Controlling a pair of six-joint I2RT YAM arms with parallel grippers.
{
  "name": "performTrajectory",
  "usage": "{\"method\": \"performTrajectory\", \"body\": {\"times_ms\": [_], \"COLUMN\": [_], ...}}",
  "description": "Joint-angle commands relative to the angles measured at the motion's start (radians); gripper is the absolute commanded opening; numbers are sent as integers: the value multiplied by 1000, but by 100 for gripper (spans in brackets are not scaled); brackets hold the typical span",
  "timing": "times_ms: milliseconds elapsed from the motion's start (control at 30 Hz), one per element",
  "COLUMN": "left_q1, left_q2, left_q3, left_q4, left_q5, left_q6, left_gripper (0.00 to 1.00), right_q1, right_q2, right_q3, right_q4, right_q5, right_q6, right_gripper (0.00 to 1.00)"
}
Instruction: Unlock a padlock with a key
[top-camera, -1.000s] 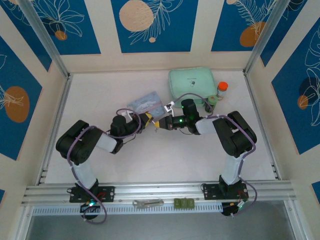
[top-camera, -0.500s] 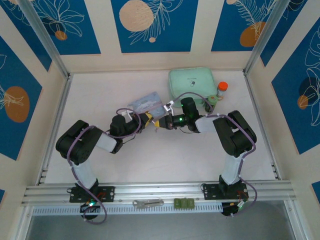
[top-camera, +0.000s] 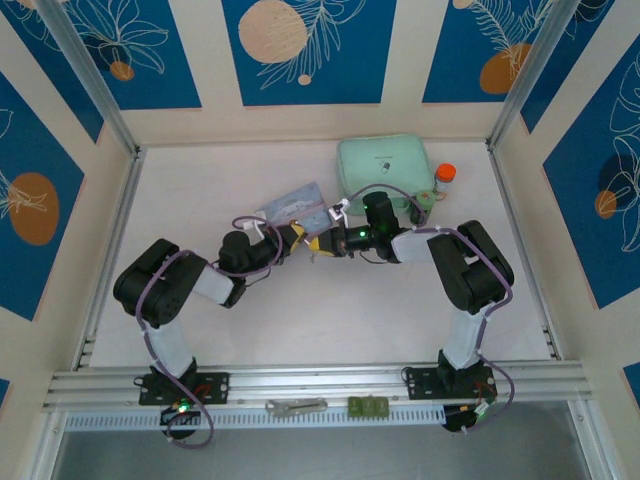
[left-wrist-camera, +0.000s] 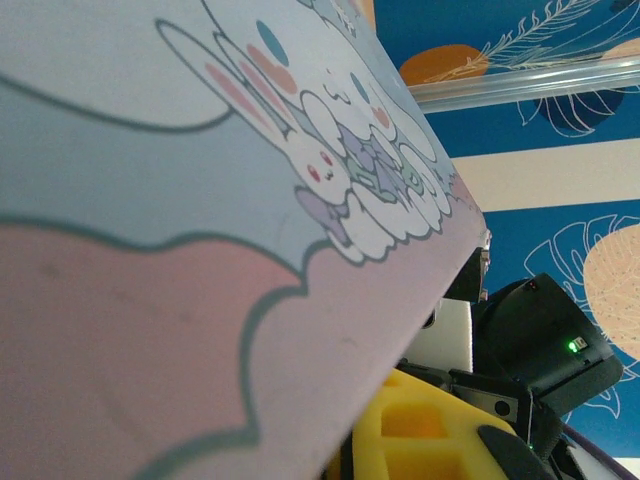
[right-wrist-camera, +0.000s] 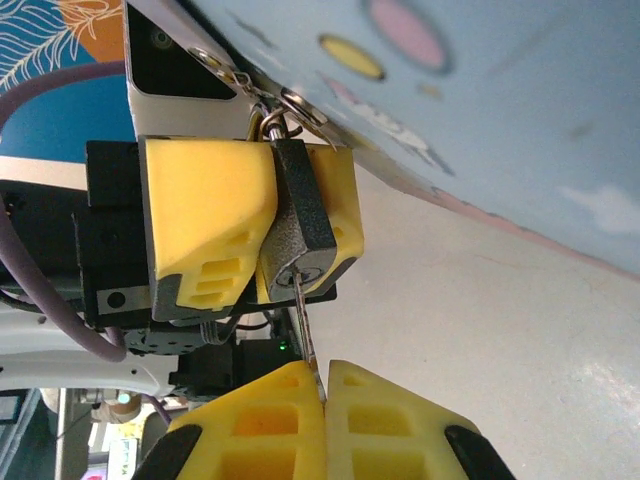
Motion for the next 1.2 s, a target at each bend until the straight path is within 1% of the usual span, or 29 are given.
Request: {"method": "performTrajectory", "body": {"times_ms": [0, 167, 267, 367, 467, 733, 833, 933, 1067, 1167], "left_q1": [-45, -55, -60, -61, -65, -73, -73, -73, -74, -79], "left_q2": [9, 17, 17, 18, 15, -2, -3, -13, -61, -90], "left_q3": [8, 16, 18, 16, 26, 39, 34, 35, 41, 55], "left_q4": [111, 113, 110, 112, 113, 71, 45, 7, -124, -183], "left_q5": [194, 212, 222, 219, 220, 233, 209, 180, 140, 146], "left_q6": [28, 30, 28, 17, 2, -7, -9, -7, 51, 88], "left_gripper": [0, 0, 0, 0, 0, 0, 0, 0, 0, 0], "right_q1": [-24, -20, -11, 5, 19, 41, 51, 65, 71, 73], "right_q2": [4, 8, 3, -3, -2, -4, -21, -46, -68, -65], "right_q3": [74, 105, 128, 148, 161, 234, 215, 174, 125, 123], "right_q4": [22, -19, -79, -140, -160, -305, -292, -238, -146, -132], "right_q5": [102, 134, 176, 230, 263, 312, 350, 383, 379, 395], "right_q6": [30, 23, -14, -84, -146, -395, -448, -465, -428, -420], "right_gripper": [0, 0, 0, 0, 0, 0, 0, 0, 0, 0]}}
